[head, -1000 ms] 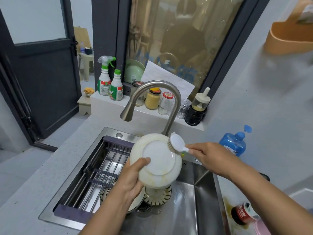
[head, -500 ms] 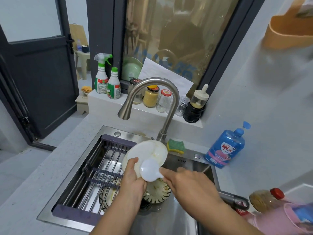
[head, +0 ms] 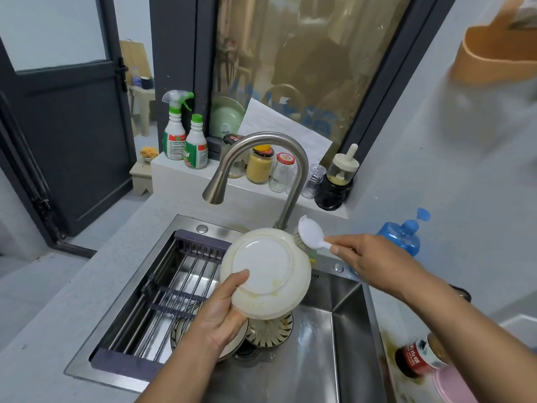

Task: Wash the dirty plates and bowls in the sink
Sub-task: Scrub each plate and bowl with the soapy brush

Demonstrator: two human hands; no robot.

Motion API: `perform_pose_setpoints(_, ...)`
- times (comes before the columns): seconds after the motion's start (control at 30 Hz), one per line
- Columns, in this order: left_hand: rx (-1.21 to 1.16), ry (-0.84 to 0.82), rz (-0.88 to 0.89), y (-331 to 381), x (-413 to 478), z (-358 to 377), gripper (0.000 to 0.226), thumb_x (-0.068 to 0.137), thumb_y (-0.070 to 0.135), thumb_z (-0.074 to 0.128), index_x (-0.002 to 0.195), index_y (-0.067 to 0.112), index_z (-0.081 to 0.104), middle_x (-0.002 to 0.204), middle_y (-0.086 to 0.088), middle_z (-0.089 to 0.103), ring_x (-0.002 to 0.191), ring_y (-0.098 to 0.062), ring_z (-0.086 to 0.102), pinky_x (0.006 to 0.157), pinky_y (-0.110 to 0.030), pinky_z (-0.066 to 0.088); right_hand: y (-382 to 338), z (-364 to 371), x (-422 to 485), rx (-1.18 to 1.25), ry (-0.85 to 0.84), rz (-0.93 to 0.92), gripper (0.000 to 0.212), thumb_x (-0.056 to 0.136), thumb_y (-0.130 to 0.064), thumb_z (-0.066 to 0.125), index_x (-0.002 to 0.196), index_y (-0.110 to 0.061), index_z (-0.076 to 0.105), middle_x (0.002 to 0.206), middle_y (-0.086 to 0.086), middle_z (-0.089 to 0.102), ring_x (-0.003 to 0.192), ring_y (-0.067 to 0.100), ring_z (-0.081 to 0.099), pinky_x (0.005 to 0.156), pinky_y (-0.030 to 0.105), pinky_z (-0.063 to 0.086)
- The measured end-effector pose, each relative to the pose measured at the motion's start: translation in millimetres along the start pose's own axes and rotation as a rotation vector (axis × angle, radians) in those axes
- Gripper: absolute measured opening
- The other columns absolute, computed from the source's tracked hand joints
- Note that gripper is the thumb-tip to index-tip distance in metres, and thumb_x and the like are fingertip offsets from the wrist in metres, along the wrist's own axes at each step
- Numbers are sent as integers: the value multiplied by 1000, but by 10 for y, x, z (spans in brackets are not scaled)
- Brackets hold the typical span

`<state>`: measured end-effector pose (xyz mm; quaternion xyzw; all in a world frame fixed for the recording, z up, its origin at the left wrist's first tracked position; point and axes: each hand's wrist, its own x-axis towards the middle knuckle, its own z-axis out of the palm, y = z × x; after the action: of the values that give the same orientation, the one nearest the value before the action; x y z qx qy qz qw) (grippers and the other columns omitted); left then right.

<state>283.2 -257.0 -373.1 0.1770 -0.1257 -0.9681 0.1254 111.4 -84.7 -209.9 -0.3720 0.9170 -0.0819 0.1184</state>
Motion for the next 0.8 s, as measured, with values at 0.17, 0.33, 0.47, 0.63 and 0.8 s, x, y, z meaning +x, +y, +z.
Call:
perform_pose_setpoints(0.17,117,-79,47,0,19,55,86,76,27,87,147,1,46,142,-28,56,133,-40,55,107,-58,46,-445,143,-246,-398,-43,-154,40,102,-65,32,141,-62,40,129,-12,66,114,22,64,81,36,49)
perform_pose_setpoints(0.33,179,-65,34,-96,25,9,83,83,40,79,150,4,44,145,-28,54,136,-39,52,113,-58,40,-587,333,-188,-524,-48,-230,39,108,-52,28,143,-43,44,120,3,66,108,34,65,85,42,53)
perform_pose_setpoints(0.47,182,-21,107,-54,54,-8,101,62,40,96,145,6,51,140,-24,60,131,-36,58,104,-53,50,-431,199,-104,-462,-127,-91,35,107,-50,35,138,-48,50,129,2,64,116,31,62,85,39,48)
perform_pose_setpoints(0.63,186,8,67,-81,126,-2,59,96,33,63,145,3,49,137,-26,61,128,-38,60,106,-56,48,-547,326,-169,-373,-208,-169,36,105,-53,39,139,-49,51,133,-6,63,122,25,57,95,42,50)
perform_pose_setpoints(0.8,199,10,54,-159,158,-94,50,98,24,63,144,5,53,138,-22,62,129,-33,60,103,-48,53,-358,416,84,-376,-78,-49,37,108,-46,35,141,-46,49,134,4,62,120,32,59,96,42,50)
